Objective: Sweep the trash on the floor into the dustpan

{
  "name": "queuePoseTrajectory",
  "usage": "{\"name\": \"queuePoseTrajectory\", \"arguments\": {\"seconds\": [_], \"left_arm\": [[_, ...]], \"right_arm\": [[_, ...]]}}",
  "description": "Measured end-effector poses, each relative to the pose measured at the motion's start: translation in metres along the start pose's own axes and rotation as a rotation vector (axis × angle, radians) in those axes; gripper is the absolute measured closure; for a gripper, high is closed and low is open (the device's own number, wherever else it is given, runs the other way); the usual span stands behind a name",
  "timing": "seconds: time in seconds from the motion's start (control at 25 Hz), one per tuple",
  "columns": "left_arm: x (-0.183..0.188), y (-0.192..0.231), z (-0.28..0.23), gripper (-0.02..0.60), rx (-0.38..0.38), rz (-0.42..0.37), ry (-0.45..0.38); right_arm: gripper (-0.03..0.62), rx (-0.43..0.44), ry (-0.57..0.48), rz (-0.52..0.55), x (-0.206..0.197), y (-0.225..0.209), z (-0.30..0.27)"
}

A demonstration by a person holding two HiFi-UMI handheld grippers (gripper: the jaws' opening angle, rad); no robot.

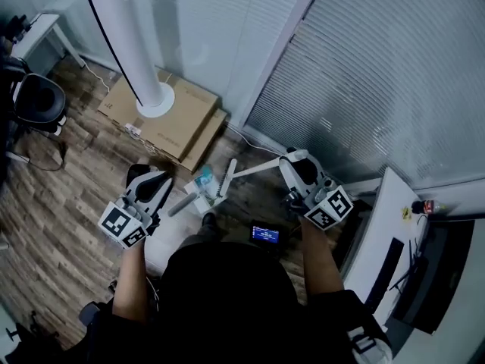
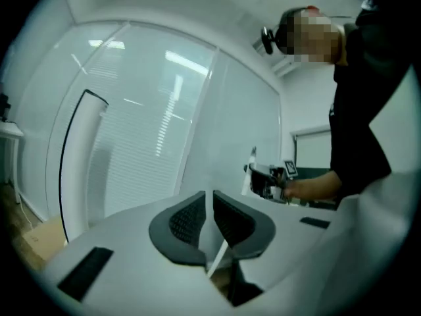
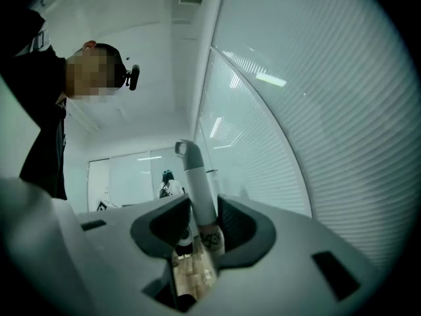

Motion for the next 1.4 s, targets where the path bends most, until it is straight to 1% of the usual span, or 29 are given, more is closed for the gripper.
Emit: {"name": "queuePoseTrajectory", "arguments": {"seconds": [0.08, 0.12, 0.2, 0.28, 0.44, 0.56, 0.76, 0.88, 1.0, 1.12, 1.28, 1.36, 1.4], "left_arm": [[0.017, -0.005, 0.002, 0.565, 0.067, -0.022, -0.103], [0.024, -0.008, 0.004, 0.583, 0.101, -0.042, -0.14], [0.036, -0.015, 0.008, 0.586, 0.155, -0.063, -0.196], [0.045, -0.025, 0.012, 0.586, 0.195, -0.065, -0.235], [0.054, -0.059, 0.028, 0.586, 0.271, -0.052, -0.276], [0.052, -0.09, 0.038, 0.586, 0.321, -0.023, -0.27], [0.053, -0.147, 0.062, 0.586, 0.303, -0.006, -0.28], [0.039, -0.177, 0.082, 0.586, 0.32, -0.014, -0.239], [0.028, -0.206, 0.093, 0.586, 0.318, 0.004, -0.209], [0.015, -0.227, 0.1, 0.586, 0.318, 0.018, -0.172], [0.002, -0.247, 0.102, 0.586, 0.288, 0.031, -0.135], [-0.002, -0.253, 0.1, 0.586, 0.287, 0.02, -0.124], [-0.004, -0.255, 0.1, 0.586, 0.3, 0.009, -0.117]], "right_arm": [[0.465, -0.026, -0.036, 0.04, 0.016, 0.009, 0.013], [0.467, -0.034, -0.054, 0.059, 0.023, 0.014, 0.019], [0.47, -0.049, -0.083, 0.09, 0.032, 0.024, 0.031], [0.47, -0.07, -0.091, 0.116, 0.035, 0.033, 0.043], [0.474, -0.099, -0.049, 0.155, 0.027, 0.051, 0.074], [0.476, -0.107, -0.031, 0.166, 0.023, 0.063, 0.107], [0.476, -0.18, -0.067, 0.136, 0.008, 0.077, 0.164], [0.476, -0.221, -0.076, 0.148, -0.006, 0.091, 0.194], [0.479, -0.236, -0.05, 0.169, -0.022, 0.108, 0.217], [0.48, -0.261, -0.032, 0.161, -0.037, 0.118, 0.238], [0.48, -0.304, -0.013, 0.139, -0.054, 0.125, 0.262], [0.48, -0.337, -0.014, 0.152, -0.061, 0.128, 0.273], [0.482, -0.358, -0.023, 0.166, -0.064, 0.13, 0.279]]}}
Point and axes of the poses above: the fingertips, and each gripper's own axes: z backward along the fingers, y to its left, x out of its top, the point moved 7 cm from there along z, backward along the fingers, and after that the axes turned 9 degrees about -z, right-handed, at the moved point
